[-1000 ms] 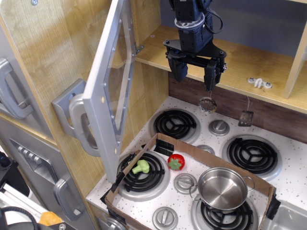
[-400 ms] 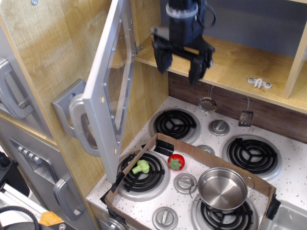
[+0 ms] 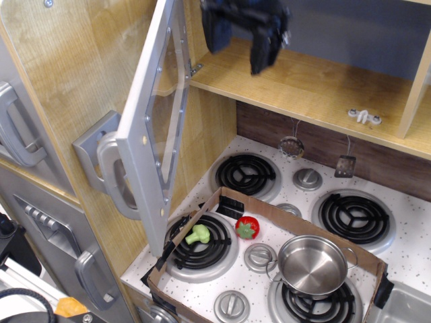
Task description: Close microwave
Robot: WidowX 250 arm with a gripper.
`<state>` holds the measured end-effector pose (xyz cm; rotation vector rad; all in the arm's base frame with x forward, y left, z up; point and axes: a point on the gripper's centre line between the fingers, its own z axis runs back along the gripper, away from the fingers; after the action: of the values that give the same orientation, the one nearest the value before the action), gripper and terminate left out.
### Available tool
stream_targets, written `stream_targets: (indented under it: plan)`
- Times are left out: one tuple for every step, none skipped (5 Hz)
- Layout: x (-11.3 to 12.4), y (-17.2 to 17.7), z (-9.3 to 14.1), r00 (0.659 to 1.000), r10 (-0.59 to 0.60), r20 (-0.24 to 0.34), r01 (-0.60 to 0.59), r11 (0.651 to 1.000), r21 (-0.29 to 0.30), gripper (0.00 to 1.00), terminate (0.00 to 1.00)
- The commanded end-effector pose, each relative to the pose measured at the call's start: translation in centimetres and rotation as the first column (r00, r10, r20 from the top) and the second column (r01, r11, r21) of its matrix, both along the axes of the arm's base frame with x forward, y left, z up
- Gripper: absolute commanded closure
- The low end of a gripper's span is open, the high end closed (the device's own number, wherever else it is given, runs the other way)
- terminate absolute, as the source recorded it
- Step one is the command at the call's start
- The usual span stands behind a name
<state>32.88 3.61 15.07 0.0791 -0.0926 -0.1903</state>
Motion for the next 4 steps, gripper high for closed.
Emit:
stream_targets:
  plan:
    - [-2.5, 2.9, 6.8, 0.998, -0.057, 0.014, 0.055, 0.993, 0.102, 0.0, 0.0]
    - [-4.3, 3.8, 7.8, 0.998, -0.062, -0.018, 0.064, 0.99, 0.124, 0.0, 0.0]
    - [-6.4, 4.8, 8.0, 0.997, -0.063, -0.043, 0.069, 0.984, 0.165, 0.0, 0.0]
    - [-7.9, 5.7, 7.5, 0.998, -0.044, -0.046, 0.052, 0.978, 0.202, 0.0, 0.0]
